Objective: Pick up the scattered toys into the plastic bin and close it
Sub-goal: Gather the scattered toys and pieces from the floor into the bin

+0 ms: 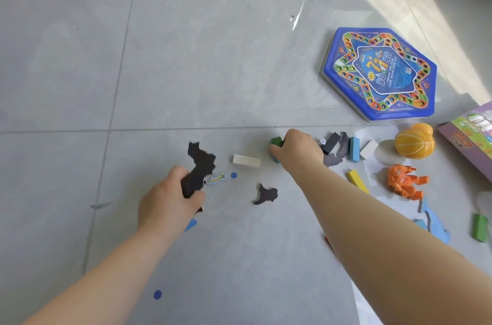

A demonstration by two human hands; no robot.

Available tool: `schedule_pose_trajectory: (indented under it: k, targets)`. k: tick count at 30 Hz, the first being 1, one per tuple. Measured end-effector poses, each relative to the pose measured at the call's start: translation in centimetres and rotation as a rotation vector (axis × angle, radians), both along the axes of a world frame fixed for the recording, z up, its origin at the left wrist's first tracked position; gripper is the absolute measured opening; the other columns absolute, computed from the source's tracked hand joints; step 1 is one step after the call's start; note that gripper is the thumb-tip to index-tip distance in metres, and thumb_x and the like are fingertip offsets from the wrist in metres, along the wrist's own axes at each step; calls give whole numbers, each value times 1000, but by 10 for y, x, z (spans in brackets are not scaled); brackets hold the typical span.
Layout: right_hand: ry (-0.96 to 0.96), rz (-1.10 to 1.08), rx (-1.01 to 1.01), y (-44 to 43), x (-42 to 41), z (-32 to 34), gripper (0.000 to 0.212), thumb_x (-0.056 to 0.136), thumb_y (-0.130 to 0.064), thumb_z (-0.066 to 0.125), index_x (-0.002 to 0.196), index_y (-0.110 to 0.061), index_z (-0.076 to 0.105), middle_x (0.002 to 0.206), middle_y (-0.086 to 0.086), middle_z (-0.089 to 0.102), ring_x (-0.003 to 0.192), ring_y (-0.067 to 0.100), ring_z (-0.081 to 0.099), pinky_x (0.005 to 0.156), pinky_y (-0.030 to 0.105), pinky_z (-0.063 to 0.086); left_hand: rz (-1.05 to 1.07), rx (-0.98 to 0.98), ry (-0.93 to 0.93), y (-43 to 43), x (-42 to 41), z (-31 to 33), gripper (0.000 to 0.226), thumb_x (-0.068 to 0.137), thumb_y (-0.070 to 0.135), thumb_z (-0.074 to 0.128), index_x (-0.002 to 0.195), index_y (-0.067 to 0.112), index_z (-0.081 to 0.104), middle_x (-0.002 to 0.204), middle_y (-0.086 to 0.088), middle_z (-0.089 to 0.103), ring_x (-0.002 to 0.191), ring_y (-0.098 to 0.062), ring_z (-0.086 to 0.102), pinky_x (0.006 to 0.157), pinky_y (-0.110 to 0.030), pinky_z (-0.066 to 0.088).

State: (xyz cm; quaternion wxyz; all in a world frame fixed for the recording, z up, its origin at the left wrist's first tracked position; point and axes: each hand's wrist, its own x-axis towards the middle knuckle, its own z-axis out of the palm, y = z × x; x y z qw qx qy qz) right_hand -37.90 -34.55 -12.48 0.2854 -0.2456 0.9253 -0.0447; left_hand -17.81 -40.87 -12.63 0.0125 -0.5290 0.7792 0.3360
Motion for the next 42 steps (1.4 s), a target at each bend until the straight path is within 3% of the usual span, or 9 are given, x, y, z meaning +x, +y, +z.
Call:
schedule_pose_trajectory:
  k: [6, 9, 15, 17, 24, 27, 30, 35, 42]
  targets:
    - [-99, 55, 111, -1, -6, -3, 33, 84, -24, 53, 60, -14, 33, 59, 0, 44, 72, 24, 51, 46, 20, 26, -209, -95, 0, -23, -52, 9, 28, 84, 20, 53, 110, 16, 47, 98, -3, 64, 87, -29, 57, 67, -27, 34]
    - [-104, 97, 109, 7, -8, -2, 29, 83, -23, 51, 61, -14, 35, 63, 3, 51, 69, 24, 53, 48, 20, 29, -410, -108, -64, -23, -78, 5, 30, 84, 20, 50, 114, 20, 48, 99, 0, 68, 93, -25, 59, 67, -25, 34]
    - [-104, 37, -14, 51, -9, 18, 28, 81, -25, 54, 60, -17, 38, 80, 9, 65, 66, 23, 53, 62, 26, 42, -610, -95, -252, -30, -106, -8, 13, 84, 31, 52, 93, 23, 49, 86, 1, 66, 70, -18, 53, 53, -23, 32]
    - [-95, -1, -21, 72, -11, 30, 27, 81, -26, 55, 61, -18, 40, 85, 11, 69, 65, 22, 54, 63, 27, 44, -712, -167, -287, -31, -115, -9, 16, 83, 34, 54, 83, 21, 45, 86, 2, 54, 76, -18, 47, 50, -20, 25]
    - [-56, -129, 25, 152, -17, 69, 23, 86, -32, 56, 70, -19, 46, 62, -5, 48, 49, 8, 46, 48, 21, 37, -788, -189, -224, -16, -119, -16, 25, 86, 36, 51, 73, 16, 42, 81, 2, 42, 77, -20, 46, 53, -26, 27]
    - [32, -147, 17, 177, -18, 82, 24, 86, -34, 57, 69, -21, 45, 62, -6, 44, 54, 11, 45, 46, 21, 30, -709, -158, -104, 1, -118, 0, 33, 85, 31, 53, 61, 20, 35, 69, 7, 37, 66, -19, 44, 49, -25, 27]
    - [62, -190, -80, 195, -18, 98, 17, 84, -33, 60, 78, -23, 47, 66, -5, 46, 59, 13, 45, 51, 24, 34, -670, -168, 68, 33, -121, 33, 34, 82, 27, 57, 58, 22, 34, 66, 7, 38, 54, -11, 42, 49, -25, 32]
    - [89, -383, -377, 266, -1, 162, 26, 82, -30, 63, 62, -26, 46, 63, -4, 54, 50, 12, 49, 50, 24, 44, -706, -132, 472, 121, -142, 114, 35, 76, 26, 66, 56, 28, 37, 62, 5, 39, 56, -8, 43, 56, -36, 48]
    - [405, -773, -551, 457, 44, 245, 19, 81, -20, 63, 66, -20, 52, 39, -16, 56, 35, -5, 49, 32, 6, 34, -1101, -102, 819, 304, -172, 184, 25, 58, 52, 53, 64, 32, 38, 59, 15, 40, 65, 8, 44, 61, -3, 34]
